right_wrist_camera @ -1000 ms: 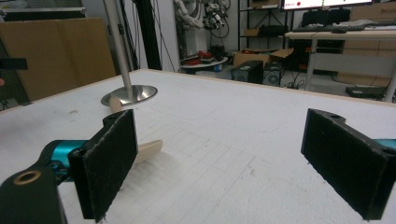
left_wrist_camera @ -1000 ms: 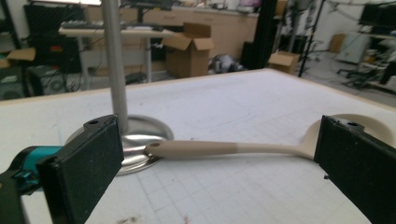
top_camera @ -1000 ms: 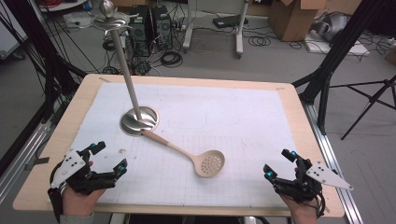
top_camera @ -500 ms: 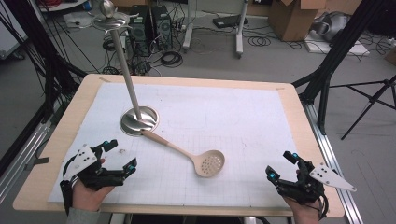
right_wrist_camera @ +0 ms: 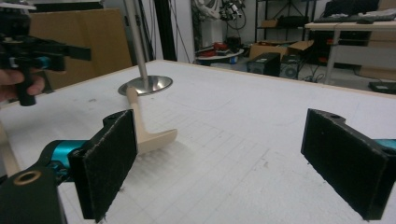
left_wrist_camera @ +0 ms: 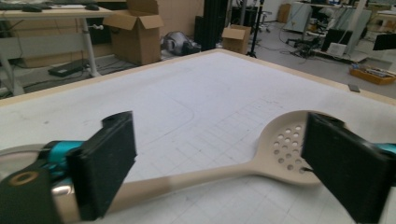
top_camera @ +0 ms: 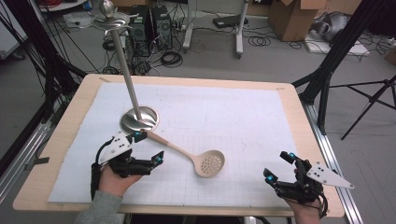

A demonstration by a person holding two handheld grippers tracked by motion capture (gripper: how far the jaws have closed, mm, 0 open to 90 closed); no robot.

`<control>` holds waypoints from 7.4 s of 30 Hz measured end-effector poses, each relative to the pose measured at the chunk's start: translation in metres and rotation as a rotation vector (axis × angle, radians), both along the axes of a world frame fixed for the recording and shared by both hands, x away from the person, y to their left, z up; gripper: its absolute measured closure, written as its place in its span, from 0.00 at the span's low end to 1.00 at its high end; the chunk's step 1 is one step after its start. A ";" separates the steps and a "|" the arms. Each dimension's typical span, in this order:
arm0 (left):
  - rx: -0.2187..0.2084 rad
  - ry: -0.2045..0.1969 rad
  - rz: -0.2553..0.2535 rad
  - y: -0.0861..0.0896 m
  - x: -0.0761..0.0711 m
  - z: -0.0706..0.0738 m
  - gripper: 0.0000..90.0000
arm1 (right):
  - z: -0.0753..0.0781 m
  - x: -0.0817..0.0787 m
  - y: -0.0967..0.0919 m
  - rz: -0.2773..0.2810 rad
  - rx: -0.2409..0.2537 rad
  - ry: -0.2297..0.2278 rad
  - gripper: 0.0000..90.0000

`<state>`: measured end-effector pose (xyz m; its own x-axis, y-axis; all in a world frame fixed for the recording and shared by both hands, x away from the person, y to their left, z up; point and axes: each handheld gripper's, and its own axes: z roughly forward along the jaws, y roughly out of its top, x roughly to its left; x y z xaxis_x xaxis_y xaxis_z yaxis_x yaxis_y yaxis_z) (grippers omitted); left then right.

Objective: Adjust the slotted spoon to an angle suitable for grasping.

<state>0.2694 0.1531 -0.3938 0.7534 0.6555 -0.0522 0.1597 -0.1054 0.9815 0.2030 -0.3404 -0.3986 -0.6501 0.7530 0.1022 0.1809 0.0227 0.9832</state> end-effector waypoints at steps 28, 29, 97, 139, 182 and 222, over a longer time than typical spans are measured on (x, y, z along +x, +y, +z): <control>0.233 0.070 -0.060 -0.068 0.038 -0.028 1.00 | 0.002 -0.002 0.003 0.034 -0.018 -0.006 0.11; 0.239 0.061 -0.057 -0.071 0.038 -0.029 1.00 | 0.003 -0.002 0.002 0.036 -0.016 -0.010 0.11; 0.370 0.290 -0.298 -0.082 0.045 -0.054 1.00 | 0.000 -0.006 -0.006 0.030 -0.011 0.018 0.11; 0.298 0.221 -0.074 0.046 -0.010 -0.051 1.00 | -0.005 0.004 0.007 0.063 -0.043 0.045 0.11; 0.388 0.269 -0.066 -0.012 0.042 -0.053 1.00 | -0.003 0.003 0.000 0.057 -0.024 0.037 0.11; 0.353 0.236 -0.234 -0.091 0.020 -0.051 1.00 | -0.001 0.000 -0.006 0.046 -0.006 0.036 0.11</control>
